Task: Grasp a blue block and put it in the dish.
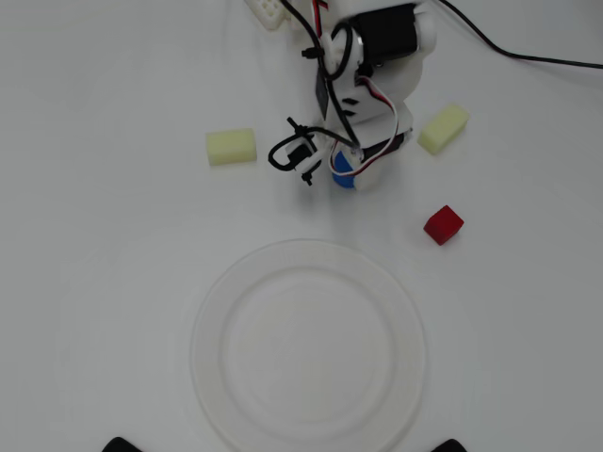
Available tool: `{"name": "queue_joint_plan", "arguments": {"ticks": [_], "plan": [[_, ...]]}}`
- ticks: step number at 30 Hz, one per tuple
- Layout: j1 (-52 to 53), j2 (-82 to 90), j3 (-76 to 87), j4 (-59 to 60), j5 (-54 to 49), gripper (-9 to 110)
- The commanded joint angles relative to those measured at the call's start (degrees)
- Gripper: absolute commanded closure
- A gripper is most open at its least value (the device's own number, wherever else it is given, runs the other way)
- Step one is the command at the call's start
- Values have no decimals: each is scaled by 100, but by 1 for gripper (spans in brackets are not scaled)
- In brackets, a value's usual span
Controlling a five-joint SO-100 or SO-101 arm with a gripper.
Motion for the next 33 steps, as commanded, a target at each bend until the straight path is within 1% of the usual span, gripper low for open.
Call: {"name": "queue_joint_plan", "arguments": {"ticks": [1,4,8,11,14,17,22,33], "plan": [[-62,62,-264,-18,0,98],[79,334,-264,-18,-141,100],[589,1187,-193,-185,-422,101],[993,2127,246,-826,-738,101],[1283,3006,879,-1784,-1020,101],[1441,3384,1283,-2689,-1222,101],[1397,2786,1046,-3270,-1283,101],[1362,343,-624,-3313,-1116,101]]}}
